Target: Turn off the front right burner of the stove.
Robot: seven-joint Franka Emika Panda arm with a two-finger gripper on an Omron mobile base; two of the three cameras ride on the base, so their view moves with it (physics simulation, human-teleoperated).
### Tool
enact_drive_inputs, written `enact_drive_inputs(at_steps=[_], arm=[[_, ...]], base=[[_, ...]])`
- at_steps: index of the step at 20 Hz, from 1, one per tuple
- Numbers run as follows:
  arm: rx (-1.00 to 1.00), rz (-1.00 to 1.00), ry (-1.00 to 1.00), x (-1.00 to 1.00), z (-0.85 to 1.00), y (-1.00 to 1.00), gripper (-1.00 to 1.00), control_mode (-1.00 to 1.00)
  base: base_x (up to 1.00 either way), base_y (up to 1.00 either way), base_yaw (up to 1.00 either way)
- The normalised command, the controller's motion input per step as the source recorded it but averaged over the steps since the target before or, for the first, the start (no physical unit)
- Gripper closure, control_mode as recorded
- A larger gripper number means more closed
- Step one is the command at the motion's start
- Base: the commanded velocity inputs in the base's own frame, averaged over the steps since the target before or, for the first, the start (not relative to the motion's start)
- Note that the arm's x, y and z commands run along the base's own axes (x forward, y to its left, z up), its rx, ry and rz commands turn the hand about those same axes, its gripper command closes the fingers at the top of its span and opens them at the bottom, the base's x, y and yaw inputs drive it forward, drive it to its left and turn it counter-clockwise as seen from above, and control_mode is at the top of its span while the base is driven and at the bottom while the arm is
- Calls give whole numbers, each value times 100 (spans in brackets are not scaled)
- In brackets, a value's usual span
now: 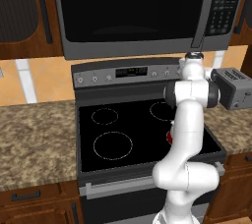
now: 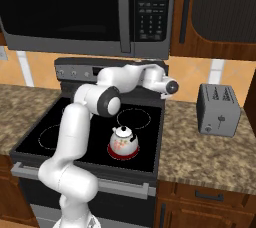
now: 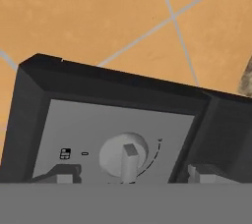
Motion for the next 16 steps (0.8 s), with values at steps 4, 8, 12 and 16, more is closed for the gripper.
enact_drive_inputs(at_steps=[4, 8, 12, 16], arm=[[0, 0, 0, 0, -21, 0, -100, -100], [0, 0, -1, 0, -3, -1, -100, -100], [0, 0, -1, 18, -2, -1, -100, -100], [0, 0, 0, 37, -6, 0, -100, -100]], base=[[0, 0, 0], [0, 0, 0], [0, 0, 0], [0, 0, 0]])
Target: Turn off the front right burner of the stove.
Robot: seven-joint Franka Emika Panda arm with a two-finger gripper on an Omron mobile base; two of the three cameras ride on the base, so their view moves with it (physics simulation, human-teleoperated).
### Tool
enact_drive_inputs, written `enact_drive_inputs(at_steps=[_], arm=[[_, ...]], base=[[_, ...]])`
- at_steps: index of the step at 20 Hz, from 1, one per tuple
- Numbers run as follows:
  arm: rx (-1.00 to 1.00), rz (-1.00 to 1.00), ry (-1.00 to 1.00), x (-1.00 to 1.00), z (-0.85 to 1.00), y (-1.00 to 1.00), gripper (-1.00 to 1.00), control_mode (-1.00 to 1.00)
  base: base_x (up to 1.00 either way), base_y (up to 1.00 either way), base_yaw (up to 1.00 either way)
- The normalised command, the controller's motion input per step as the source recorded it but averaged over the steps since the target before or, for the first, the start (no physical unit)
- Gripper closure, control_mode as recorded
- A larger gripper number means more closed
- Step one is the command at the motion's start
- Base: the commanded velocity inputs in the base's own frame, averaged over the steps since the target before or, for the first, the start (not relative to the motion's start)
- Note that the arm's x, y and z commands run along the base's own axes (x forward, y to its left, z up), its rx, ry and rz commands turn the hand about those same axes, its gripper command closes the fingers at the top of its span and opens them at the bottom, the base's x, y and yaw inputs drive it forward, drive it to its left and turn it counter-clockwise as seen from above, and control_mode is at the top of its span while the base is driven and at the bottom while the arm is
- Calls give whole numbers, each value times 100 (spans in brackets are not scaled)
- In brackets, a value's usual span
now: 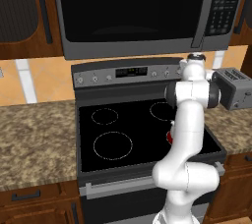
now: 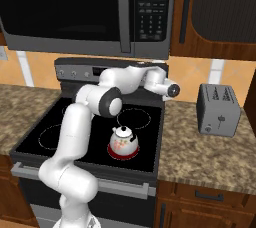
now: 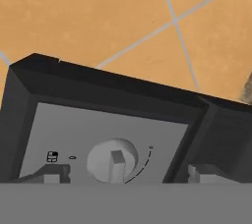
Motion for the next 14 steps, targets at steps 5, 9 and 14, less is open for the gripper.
enact_drive_inputs(at_steps=[5, 9, 14], arm=[[0, 0, 0, 44, -8, 0, 100, -100], [2, -4, 0, 35, -1, 0, 100, -100], [13, -20, 0, 24, 0, 0, 100, -100]], base=[[0, 0, 0], [0, 0, 0], [0, 0, 0]])
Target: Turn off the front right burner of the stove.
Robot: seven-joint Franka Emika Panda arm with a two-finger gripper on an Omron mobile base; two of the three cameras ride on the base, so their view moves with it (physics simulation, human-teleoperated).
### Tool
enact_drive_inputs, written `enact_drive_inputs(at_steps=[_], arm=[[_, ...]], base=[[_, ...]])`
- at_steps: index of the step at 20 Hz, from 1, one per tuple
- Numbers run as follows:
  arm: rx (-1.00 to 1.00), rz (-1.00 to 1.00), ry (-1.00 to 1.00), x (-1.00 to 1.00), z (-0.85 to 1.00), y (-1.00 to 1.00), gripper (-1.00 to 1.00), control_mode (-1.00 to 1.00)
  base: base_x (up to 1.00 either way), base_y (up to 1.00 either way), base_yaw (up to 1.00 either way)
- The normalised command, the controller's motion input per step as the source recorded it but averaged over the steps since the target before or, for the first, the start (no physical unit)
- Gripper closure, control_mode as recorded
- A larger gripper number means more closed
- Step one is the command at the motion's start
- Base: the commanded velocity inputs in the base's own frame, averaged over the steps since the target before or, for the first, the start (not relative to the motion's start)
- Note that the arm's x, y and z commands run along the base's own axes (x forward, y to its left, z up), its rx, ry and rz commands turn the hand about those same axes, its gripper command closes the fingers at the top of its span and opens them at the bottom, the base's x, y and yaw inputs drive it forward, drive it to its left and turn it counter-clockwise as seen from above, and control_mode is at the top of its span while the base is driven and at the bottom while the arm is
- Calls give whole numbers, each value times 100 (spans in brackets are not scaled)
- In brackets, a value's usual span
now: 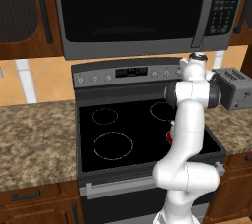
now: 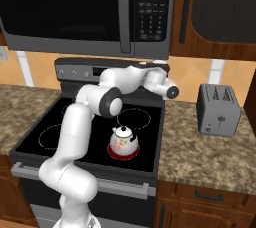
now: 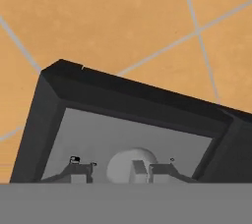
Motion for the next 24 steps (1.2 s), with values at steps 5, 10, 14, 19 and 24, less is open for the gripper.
enact_drive_inputs(at_steps=[5, 10, 14, 19, 24], arm=[[31, -39, -1, 2, 0, 0, 100, -100], [56, -40, -3, 0, 0, -7, 100, -100], [70, -32, 0, 1, 5, -9, 100, -100], [74, -23, 4, 10, 14, -6, 100, -100], [82, -17, 15, 14, 4, -17, 100, -100]], base=[[0, 0, 0], [0, 0, 0], [0, 0, 0], [0, 0, 0], [0, 0, 0]])
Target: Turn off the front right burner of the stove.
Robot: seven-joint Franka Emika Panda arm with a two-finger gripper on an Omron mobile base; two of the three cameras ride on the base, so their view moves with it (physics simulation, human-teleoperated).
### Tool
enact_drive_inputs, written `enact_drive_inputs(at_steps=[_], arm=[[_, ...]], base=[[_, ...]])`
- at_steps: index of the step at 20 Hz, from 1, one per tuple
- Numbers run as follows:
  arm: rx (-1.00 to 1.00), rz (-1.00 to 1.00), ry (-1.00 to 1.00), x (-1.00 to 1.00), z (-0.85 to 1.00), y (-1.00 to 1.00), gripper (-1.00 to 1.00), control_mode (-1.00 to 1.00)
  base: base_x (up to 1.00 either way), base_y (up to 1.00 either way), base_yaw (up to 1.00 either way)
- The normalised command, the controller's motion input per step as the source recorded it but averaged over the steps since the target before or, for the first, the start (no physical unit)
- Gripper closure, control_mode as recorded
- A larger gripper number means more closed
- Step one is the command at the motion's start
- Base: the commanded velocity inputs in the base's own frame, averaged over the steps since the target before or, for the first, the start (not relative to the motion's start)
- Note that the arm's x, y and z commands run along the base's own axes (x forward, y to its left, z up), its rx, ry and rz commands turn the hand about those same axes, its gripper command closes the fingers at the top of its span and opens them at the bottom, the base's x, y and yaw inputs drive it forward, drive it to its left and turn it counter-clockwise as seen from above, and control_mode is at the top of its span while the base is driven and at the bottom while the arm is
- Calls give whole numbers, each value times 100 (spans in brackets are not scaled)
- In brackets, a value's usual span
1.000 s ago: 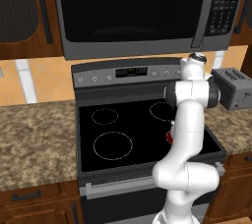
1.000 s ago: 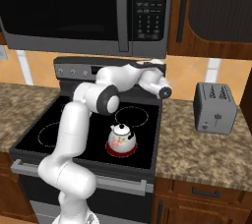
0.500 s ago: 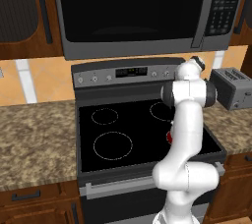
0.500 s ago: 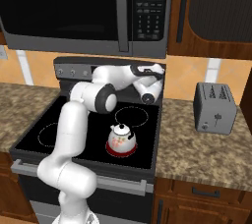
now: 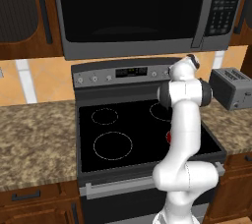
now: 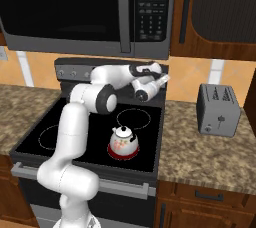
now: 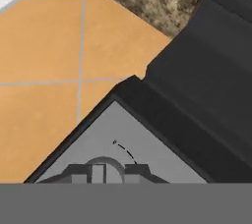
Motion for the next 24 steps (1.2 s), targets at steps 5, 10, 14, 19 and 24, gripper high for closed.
enact_drive_inputs(at_steps=[5, 10, 14, 19, 24], arm=[[87, -13, 23, 14, 2, -24, 100, -100], [83, -11, 24, 0, 0, -32, 100, -100], [84, -12, 25, -1, 3, -41, 100, -100], [76, -20, 27, -18, 0, -49, 100, -100], [14, -11, 9, -23, 0, -3, 100, -100]], base=[[0, 0, 0], [0, 0, 0], [0, 0, 0], [0, 0, 0], [0, 0, 0]])
